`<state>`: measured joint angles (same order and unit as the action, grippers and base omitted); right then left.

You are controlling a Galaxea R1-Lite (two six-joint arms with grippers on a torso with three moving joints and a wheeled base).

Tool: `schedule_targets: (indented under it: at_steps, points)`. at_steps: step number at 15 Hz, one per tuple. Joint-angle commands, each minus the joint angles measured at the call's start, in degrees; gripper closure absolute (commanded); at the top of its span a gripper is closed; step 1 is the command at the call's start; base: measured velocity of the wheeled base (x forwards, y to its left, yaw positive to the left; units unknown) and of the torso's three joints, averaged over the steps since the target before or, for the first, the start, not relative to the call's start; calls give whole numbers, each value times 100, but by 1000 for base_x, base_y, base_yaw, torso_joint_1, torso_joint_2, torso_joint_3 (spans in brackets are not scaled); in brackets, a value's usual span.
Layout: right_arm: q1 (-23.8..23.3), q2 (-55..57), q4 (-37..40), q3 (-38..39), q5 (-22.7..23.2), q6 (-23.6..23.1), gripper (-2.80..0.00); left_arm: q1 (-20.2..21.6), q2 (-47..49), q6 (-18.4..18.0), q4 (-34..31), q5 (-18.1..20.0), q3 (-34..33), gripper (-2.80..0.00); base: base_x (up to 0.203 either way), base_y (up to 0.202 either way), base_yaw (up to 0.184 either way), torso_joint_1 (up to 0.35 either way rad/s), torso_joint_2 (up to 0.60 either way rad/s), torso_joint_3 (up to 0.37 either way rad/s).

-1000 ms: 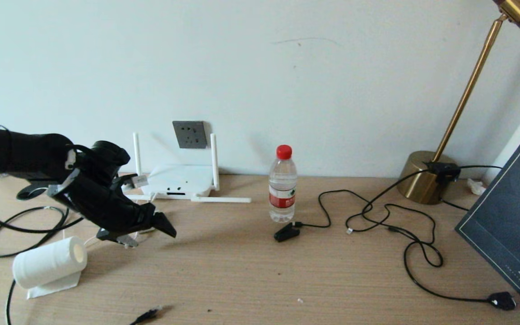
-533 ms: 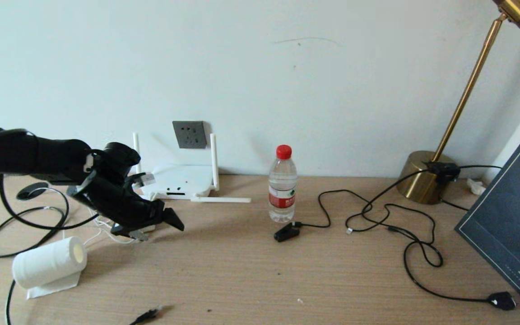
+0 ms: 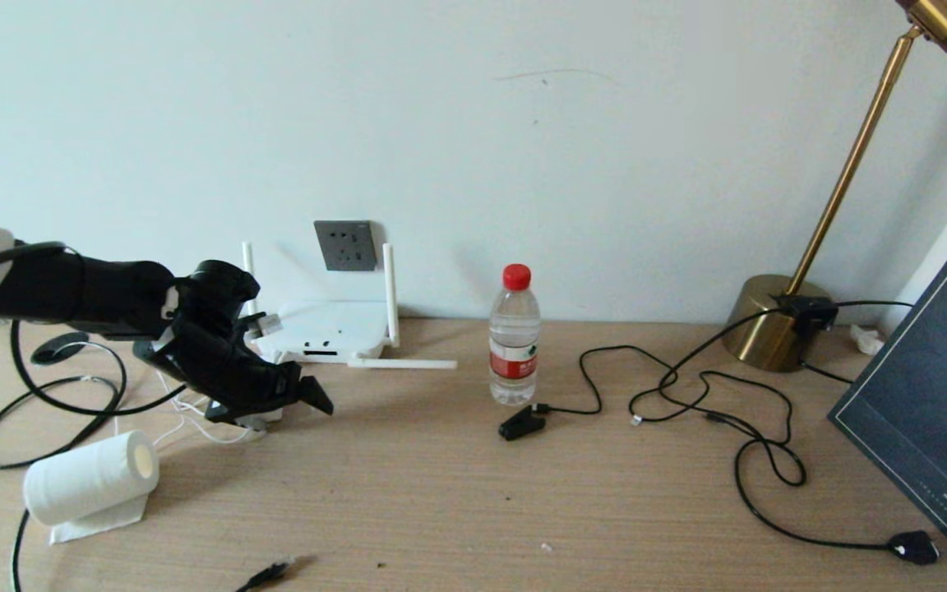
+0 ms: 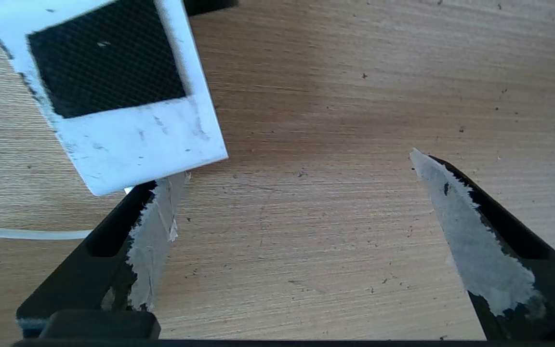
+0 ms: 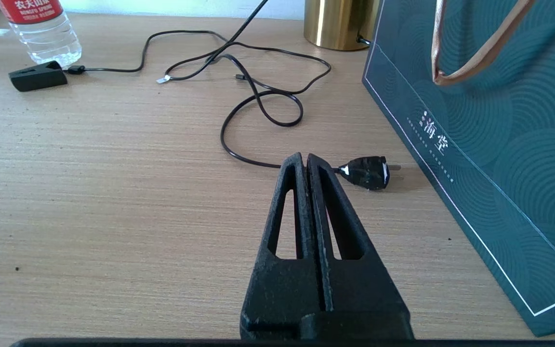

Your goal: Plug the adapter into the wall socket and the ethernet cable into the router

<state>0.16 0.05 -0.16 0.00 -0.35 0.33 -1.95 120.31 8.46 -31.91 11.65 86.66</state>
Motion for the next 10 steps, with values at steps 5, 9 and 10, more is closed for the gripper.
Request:
schedule_targets:
  at_steps: [5,9,10]
  points:
    - [2,4,-2,0,0,2,0,351,19,-37,-33,-123,0,-280,0,0,0,0,0,0]
    - [2,4,-2,0,0,2,0,557,21,-188,-40,-140,105,-280,0,0,0,0,0,0]
    - [2,4,-2,0,0,2,0,579,55,-213,-48,-163,241,-280,0,0,0,0,0,0]
